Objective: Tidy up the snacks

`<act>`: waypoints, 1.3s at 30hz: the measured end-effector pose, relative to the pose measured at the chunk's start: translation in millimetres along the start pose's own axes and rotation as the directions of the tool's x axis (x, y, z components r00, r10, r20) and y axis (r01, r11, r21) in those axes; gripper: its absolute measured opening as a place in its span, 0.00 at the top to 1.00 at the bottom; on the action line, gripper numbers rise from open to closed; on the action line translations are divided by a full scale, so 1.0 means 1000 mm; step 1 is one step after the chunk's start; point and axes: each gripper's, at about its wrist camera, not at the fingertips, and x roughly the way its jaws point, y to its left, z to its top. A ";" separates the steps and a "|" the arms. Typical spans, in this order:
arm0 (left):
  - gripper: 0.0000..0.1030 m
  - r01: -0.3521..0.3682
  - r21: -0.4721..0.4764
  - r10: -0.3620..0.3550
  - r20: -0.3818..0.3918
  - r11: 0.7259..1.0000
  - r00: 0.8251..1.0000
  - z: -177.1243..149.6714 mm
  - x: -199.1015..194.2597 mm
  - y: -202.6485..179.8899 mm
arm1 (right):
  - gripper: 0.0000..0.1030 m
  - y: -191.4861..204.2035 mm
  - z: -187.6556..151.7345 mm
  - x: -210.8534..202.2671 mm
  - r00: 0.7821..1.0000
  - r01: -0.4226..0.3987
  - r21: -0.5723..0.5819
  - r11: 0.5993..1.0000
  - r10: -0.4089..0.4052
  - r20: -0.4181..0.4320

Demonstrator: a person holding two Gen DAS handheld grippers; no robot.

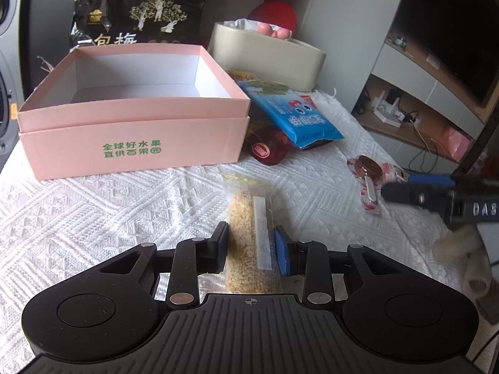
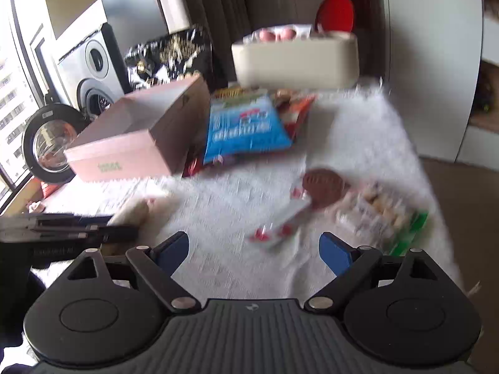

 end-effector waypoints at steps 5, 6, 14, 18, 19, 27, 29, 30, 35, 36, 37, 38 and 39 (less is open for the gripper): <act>0.66 0.006 -0.012 -0.006 0.013 1.000 1.000 -0.003 -0.001 0.001 | 0.20 -0.012 0.027 0.038 0.989 0.146 -0.024 0.989 -0.145 0.018; 0.66 0.011 -0.014 -0.011 0.014 1.000 1.000 -0.004 -0.002 0.002 | 0.22 -0.016 0.028 0.049 0.989 0.149 -0.021 0.989 -0.149 0.005; 0.66 0.051 -0.064 -0.049 0.024 0.997 0.999 -0.004 -0.003 0.011 | 0.47 -0.008 0.008 0.066 0.997 0.035 -0.031 0.999 -0.037 -0.067; 0.66 0.044 -0.060 -0.042 0.028 0.997 0.999 -0.005 -0.003 0.009 | 0.47 0.021 -0.008 0.044 0.993 -0.106 -0.126 0.986 0.097 -0.070; 0.66 0.042 -0.060 -0.041 0.028 0.997 0.999 -0.005 -0.003 0.009 | 0.47 0.027 -0.012 0.040 0.991 -0.126 -0.148 0.981 0.116 -0.074; 0.66 0.027 -0.046 -0.026 0.023 0.999 0.999 -0.005 -0.004 0.005 | 0.25 0.042 -0.027 0.023 0.998 -0.042 -0.191 0.981 0.033 -0.052; 0.66 0.024 -0.043 -0.023 0.021 0.999 0.999 -0.005 -0.004 0.004 | 0.24 0.040 -0.028 0.021 0.999 0.004 -0.217 0.976 -0.014 -0.045; 0.66 0.023 -0.043 -0.023 0.021 0.999 1.000 -0.006 -0.004 0.004 | 0.24 0.040 -0.029 0.020 0.998 0.041 -0.247 0.968 -0.052 -0.038; 0.66 0.015 -0.042 -0.014 0.022 0.999 1.000 -0.006 -0.004 0.002 | 0.23 0.036 -0.029 0.011 0.988 0.150 -0.277 0.949 -0.156 0.003; 0.66 0.013 -0.041 -0.012 0.023 0.999 1.000 -0.006 -0.004 0.002 | 0.22 0.035 -0.027 0.008 0.991 0.131 -0.238 0.962 -0.135 -0.002; 0.66 0.011 -0.041 -0.010 0.024 0.999 1.000 -0.006 -0.004 0.001 | 0.17 0.033 -0.025 0.006 0.994 0.102 -0.183 0.978 -0.105 -0.006; 0.66 0.009 -0.040 -0.008 0.026 0.999 1.000 -0.006 -0.004 0.001 | 0.14 0.033 -0.023 0.005 0.997 0.079 -0.134 0.988 -0.081 -0.008; 0.66 0.007 -0.038 -0.006 0.027 0.999 1.000 -0.007 -0.005 0.000 | 0.13 0.035 -0.022 0.007 0.998 0.061 -0.091 0.994 -0.062 -0.009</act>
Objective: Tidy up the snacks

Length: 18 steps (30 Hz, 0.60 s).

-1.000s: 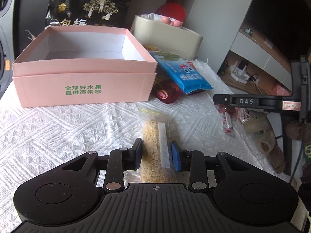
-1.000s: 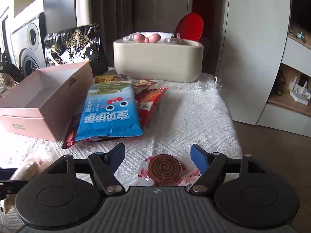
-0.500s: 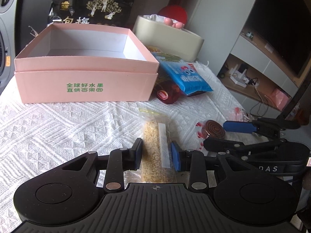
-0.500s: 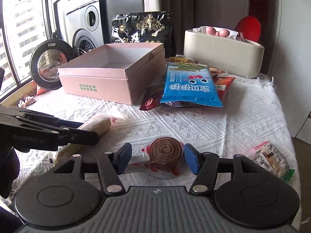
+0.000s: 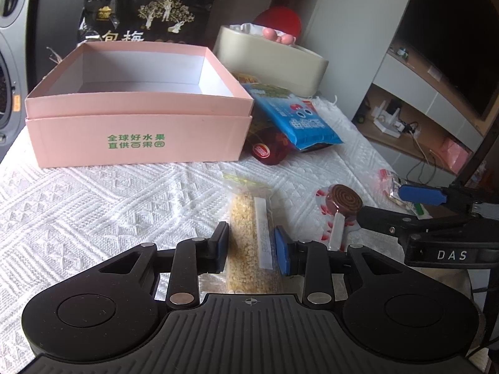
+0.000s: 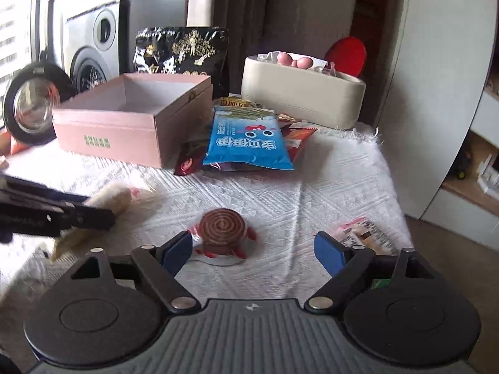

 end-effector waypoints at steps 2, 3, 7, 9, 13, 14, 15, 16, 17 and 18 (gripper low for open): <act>0.66 -0.002 0.005 0.002 0.001 1.000 1.000 -0.001 0.000 -0.001 | 0.13 0.010 0.001 0.009 1.000 0.003 0.014 1.000 -0.003 -0.004; 0.66 -0.003 0.007 0.003 0.001 1.000 1.000 -0.001 0.000 -0.001 | 0.13 0.018 0.001 0.015 1.000 0.018 -0.012 1.000 -0.018 -0.005; 0.66 0.002 0.006 -0.001 -0.004 1.000 1.000 -0.001 -0.002 0.000 | 0.13 0.037 -0.004 0.023 0.999 0.029 -0.123 0.992 -0.030 -0.011; 0.66 0.004 0.005 -0.004 -0.002 1.000 1.000 -0.001 -0.002 0.001 | 0.13 0.036 -0.009 0.015 0.999 0.031 -0.163 0.986 -0.032 -0.004; 0.66 0.001 -0.001 -0.001 0.006 1.000 1.000 -0.002 -0.002 0.000 | 0.13 0.016 -0.015 0.003 0.995 0.098 -0.167 0.981 -0.099 0.004; 0.66 -0.001 0.002 0.001 0.007 1.000 1.000 -0.003 -0.002 0.000 | 0.13 0.012 -0.015 0.002 0.993 0.114 -0.156 0.981 -0.115 0.007; 0.66 -0.003 0.004 0.003 0.007 1.000 1.000 -0.003 -0.003 0.000 | 0.13 0.005 -0.015 0.001 0.993 0.116 -0.134 0.984 -0.116 0.010; 0.66 -0.005 0.006 0.005 0.008 1.000 1.000 -0.003 -0.003 -0.001 | 0.13 0.000 -0.013 0.001 0.995 0.100 -0.104 0.989 -0.100 0.006; 0.66 -0.007 0.009 0.007 0.008 1.000 1.000 -0.003 -0.003 -0.001 | 0.13 -0.004 -0.010 0.002 0.997 0.075 -0.069 0.995 -0.075 -0.003; 0.66 -0.008 0.012 0.008 0.008 1.000 1.000 -0.003 -0.003 -0.002 | 0.13 -0.007 -0.007 0.004 0.999 0.041 -0.030 0.999 -0.041 -0.008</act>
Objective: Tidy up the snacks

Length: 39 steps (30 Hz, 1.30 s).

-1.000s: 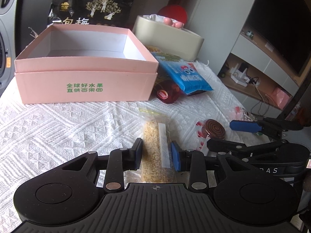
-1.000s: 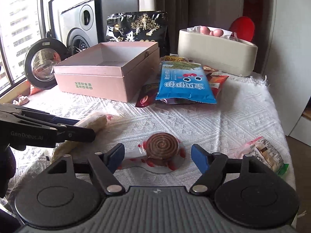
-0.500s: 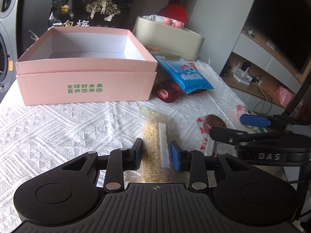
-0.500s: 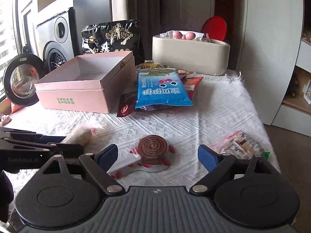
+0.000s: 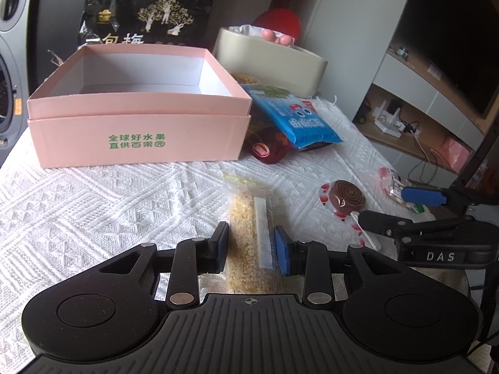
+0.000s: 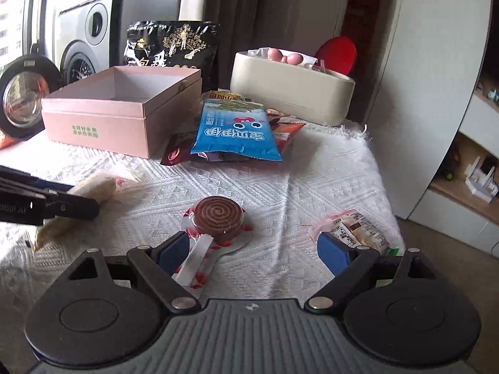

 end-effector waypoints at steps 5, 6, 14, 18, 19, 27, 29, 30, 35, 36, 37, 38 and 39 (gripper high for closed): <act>0.66 -0.006 0.032 0.007 -0.015 0.999 1.000 0.001 -0.001 -0.004 | 0.26 0.006 0.008 0.020 0.998 -0.070 0.048 0.996 0.069 0.002; 0.66 -0.012 0.033 0.013 -0.017 0.999 1.000 0.001 -0.001 -0.005 | 0.32 0.009 0.009 0.025 0.997 -0.076 0.041 0.996 0.076 -0.012; 0.66 -0.029 0.040 0.030 -0.025 0.999 0.999 -0.008 -0.012 -0.012 | 0.56 0.011 0.012 0.004 0.988 -0.148 0.024 0.989 0.149 -0.029; 0.67 0.008 -0.009 -0.008 0.023 1.000 1.000 -0.005 -0.038 -0.003 | 0.56 0.014 0.025 -0.022 0.981 -0.195 0.014 0.981 0.195 0.017; 0.67 0.010 -0.018 -0.009 0.058 1.000 0.998 0.002 -0.048 0.000 | 0.56 0.015 0.032 -0.029 0.976 -0.214 0.007 0.977 0.213 0.037; 0.66 -0.162 -0.012 0.151 0.425 0.987 0.893 0.123 -0.117 0.032 | 0.56 0.038 0.161 -0.056 0.923 -0.260 -0.090 0.961 0.275 0.268; 0.66 -0.162 -0.033 0.162 0.388 0.986 0.907 0.147 -0.100 0.048 | 0.56 0.046 0.188 -0.041 0.927 -0.233 -0.083 0.969 0.247 0.283; 0.66 -0.145 -0.059 0.157 0.340 0.988 0.927 0.156 -0.084 0.059 | 0.56 0.049 0.198 -0.031 0.931 -0.232 -0.067 0.970 0.241 0.274; 0.66 -0.038 -0.123 0.040 0.020 0.992 0.999 0.158 0.010 0.103 | 0.56 0.061 0.211 0.025 0.957 -0.223 -0.016 0.975 0.222 0.186; 0.66 -0.034 -0.100 0.035 0.010 0.994 0.999 0.154 0.020 0.105 | 0.56 0.063 0.210 0.038 0.962 -0.222 -0.014 0.975 0.221 0.160; 0.66 -0.052 -0.074 0.053 0.006 0.996 0.999 0.151 0.025 0.105 | 0.56 0.065 0.209 0.049 0.966 -0.220 -0.013 0.975 0.220 0.137; 0.66 -0.080 -0.045 0.081 0.020 0.996 0.996 0.145 0.028 0.104 | 0.56 0.067 0.208 0.061 0.970 -0.216 -0.010 0.976 0.216 0.115; 0.67 -0.098 -0.030 0.100 0.049 0.995 0.994 0.142 0.027 0.106 | 0.56 0.068 0.207 0.072 0.973 -0.212 -0.005 0.977 0.211 0.094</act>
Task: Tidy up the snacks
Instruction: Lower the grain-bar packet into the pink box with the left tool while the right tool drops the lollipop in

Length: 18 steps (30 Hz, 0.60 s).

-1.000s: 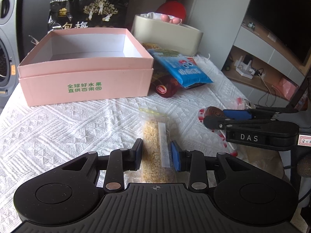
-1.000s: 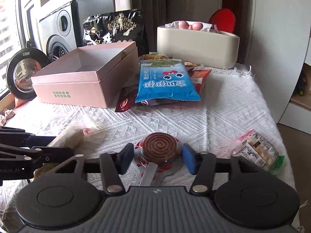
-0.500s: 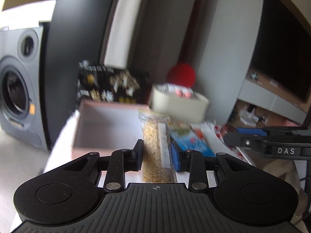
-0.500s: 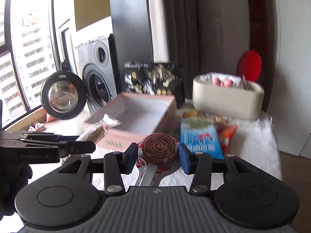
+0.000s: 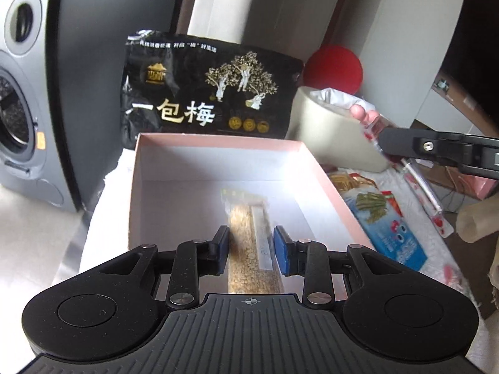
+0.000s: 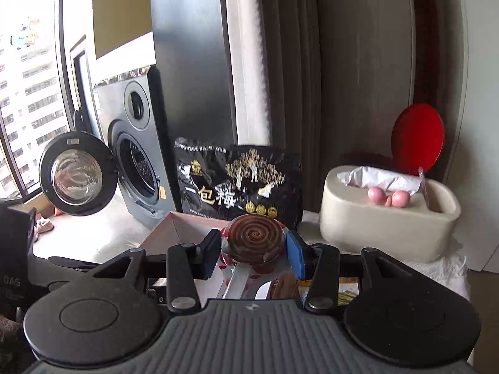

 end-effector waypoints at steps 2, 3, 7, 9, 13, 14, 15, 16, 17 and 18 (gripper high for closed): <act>0.67 0.004 -0.012 -0.003 0.069 1.000 0.998 -0.001 -0.005 0.006 | 0.56 0.001 -0.005 0.021 0.999 0.006 0.009 1.000 -0.006 -0.039; 0.67 0.015 -0.036 -0.011 0.106 0.999 0.994 0.000 -0.009 0.011 | 0.56 0.003 -0.006 0.031 0.999 0.003 0.012 1.000 -0.003 -0.052; 0.67 0.029 -0.130 -0.002 0.207 0.991 0.978 0.004 -0.026 0.032 | 0.56 0.014 -0.011 0.063 0.995 -0.032 0.017 0.999 0.033 -0.097; 0.67 0.020 -0.152 0.013 0.216 0.988 0.976 0.006 -0.033 0.034 | 0.56 0.019 -0.012 0.074 0.990 -0.071 0.019 0.997 0.072 -0.124; 0.67 0.034 -0.158 -0.001 0.203 0.987 0.979 -0.007 -0.048 0.026 | 0.44 0.020 -0.013 0.070 0.988 -0.110 0.005 0.994 0.110 -0.110; 0.67 0.049 -0.157 -0.017 0.201 0.986 0.979 -0.012 -0.052 0.023 | 0.42 0.018 -0.012 0.064 0.990 -0.109 -0.007 0.994 0.108 -0.090; 0.67 0.068 -0.158 -0.036 0.198 0.985 0.979 -0.018 -0.057 0.018 | 0.40 0.013 -0.013 0.057 0.992 -0.105 -0.021 0.994 0.104 -0.070; 0.67 0.084 -0.160 -0.052 0.197 0.983 0.979 -0.023 -0.061 0.013 | 0.35 0.007 -0.012 0.049 0.994 -0.096 -0.036 0.995 0.095 -0.049; 0.67 0.107 -0.163 -0.074 0.198 0.981 0.977 -0.031 -0.066 0.008 | 0.31 -0.002 -0.012 0.041 0.996 -0.082 -0.046 0.996 0.081 -0.031; 0.67 0.127 -0.161 -0.095 0.194 0.979 0.976 -0.036 -0.069 0.003 | 0.30 -0.011 -0.012 0.034 0.998 -0.064 -0.050 0.997 0.063 -0.019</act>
